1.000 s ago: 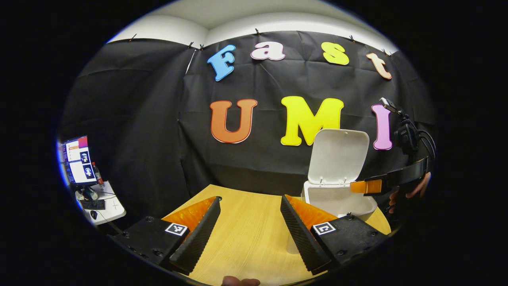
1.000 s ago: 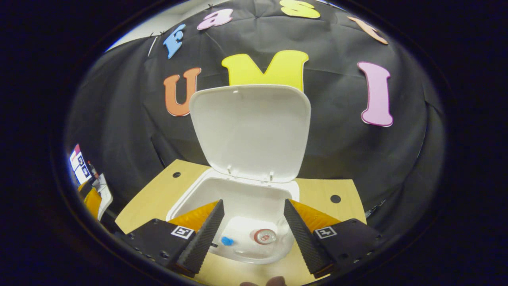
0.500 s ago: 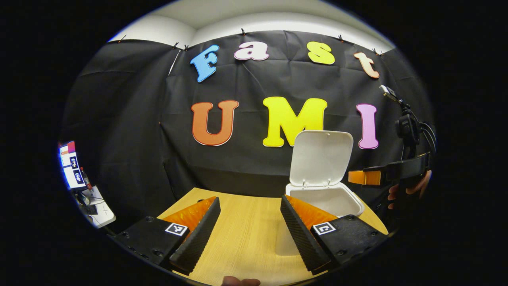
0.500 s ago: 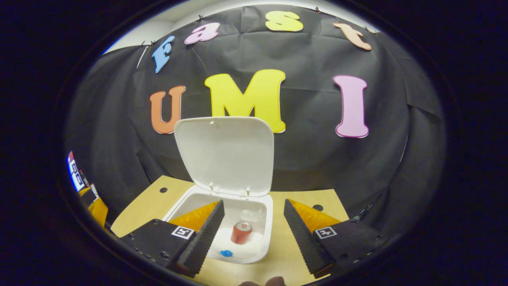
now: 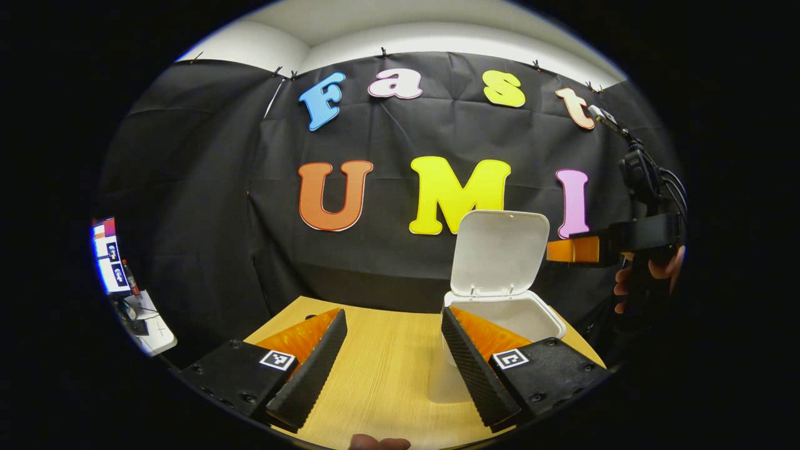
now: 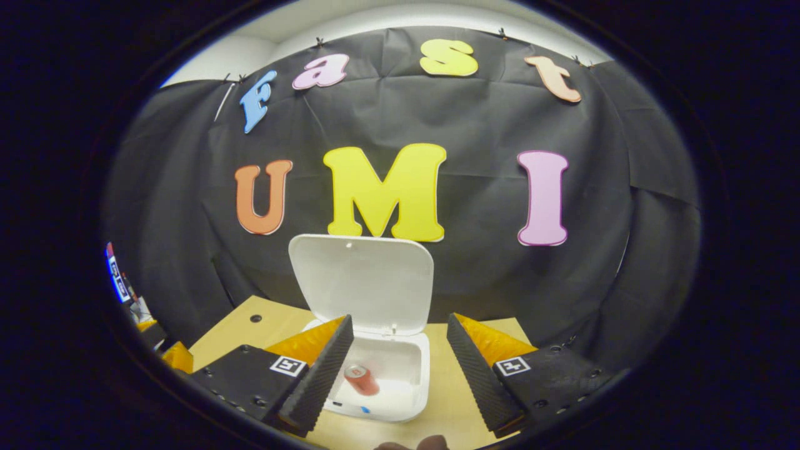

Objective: Press the lid of the desktop garbage bin to open it, pick up the crumpled paper on the desktop and throw it into the bin, then pick up the pop can on the desktop and drop it into the bin, and finally close the garbage bin lid.

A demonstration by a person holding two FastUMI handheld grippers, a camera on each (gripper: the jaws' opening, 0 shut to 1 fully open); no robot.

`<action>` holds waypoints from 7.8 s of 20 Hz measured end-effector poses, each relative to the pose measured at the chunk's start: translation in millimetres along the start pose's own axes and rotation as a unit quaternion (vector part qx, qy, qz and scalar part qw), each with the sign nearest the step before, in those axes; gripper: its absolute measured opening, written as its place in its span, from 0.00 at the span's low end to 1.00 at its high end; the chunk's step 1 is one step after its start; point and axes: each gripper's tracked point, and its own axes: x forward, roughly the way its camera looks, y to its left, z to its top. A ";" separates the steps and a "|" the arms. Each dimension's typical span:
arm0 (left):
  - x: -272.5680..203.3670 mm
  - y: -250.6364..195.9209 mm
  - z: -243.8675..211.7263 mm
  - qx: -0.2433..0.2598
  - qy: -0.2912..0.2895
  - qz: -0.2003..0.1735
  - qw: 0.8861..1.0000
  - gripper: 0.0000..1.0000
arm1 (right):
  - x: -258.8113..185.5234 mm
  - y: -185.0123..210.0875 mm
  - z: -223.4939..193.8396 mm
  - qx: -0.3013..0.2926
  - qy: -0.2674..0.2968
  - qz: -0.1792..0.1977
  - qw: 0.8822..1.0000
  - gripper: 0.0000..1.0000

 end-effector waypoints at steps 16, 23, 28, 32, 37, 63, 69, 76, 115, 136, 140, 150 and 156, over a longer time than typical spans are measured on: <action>-7.4 10.0 27.7 0.004 -0.032 0.003 0.999 0.98 | 32.2 50.6 95.4 0.002 -0.065 -0.002 0.998 0.94; 1.3 16.3 29.8 -0.010 -0.021 0.015 1.000 0.98 | 79.2 49.3 96.5 0.010 -0.045 -0.005 0.999 0.94; 6.2 19.1 33.0 -0.004 -0.022 0.022 0.999 0.98 | 103.0 49.3 88.5 0.014 -0.028 -0.011 0.999 0.94; 3.7 21.1 33.3 0.000 -0.021 0.025 0.999 0.98 | 106.1 51.4 83.9 0.016 -0.018 -0.010 1.000 0.94; -2.4 22.5 37.2 -0.006 -0.025 0.025 0.999 0.98 | 101.7 49.6 80.1 0.017 -0.014 -0.012 1.000 0.94; -55.8 11.9 34.8 0.010 -0.036 -0.034 0.999 0.98 | 13.1 50.0 -124.5 0.011 0.110 -0.028 0.993 0.96; -56.5 11.0 32.0 0.011 -0.033 -0.038 0.999 0.98 | 10.3 50.5 -136.9 0.007 0.115 -0.026 0.993 0.96; -54.1 4.4 29.1 0.003 -0.029 -0.039 0.999 1.00 | 10.9 51.9 -150.9 -0.018 0.100 -0.037 0.994 0.98; -51.0 -37.2 80.8 0.027 -0.108 -0.142 0.984 0.98 | -179.5 29.5 -32.3 -0.002 -0.179 -0.071 0.981 0.96; -51.1 -44.6 51.8 0.008 -0.072 -0.106 0.992 0.98 | -175.2 10.5 -51.3 -0.017 -0.163 -0.062 0.985 0.98; -52.2 -43.5 52.7 0.010 -0.073 -0.099 0.992 0.98 | -175.7 10.4 -51.3 -0.016 -0.163 -0.055 0.985 0.95; -56.0 -43.0 55.3 0.014 -0.076 -0.095 0.992 0.98 | -178.8 13.5 -51.1 -0.012 -0.166 -0.047 0.985 0.95; -56.9 -37.8 52.6 0.010 -0.074 -0.090 0.993 0.98 | -178.8 17.3 -51.1 -0.010 -0.166 -0.048 0.985 0.95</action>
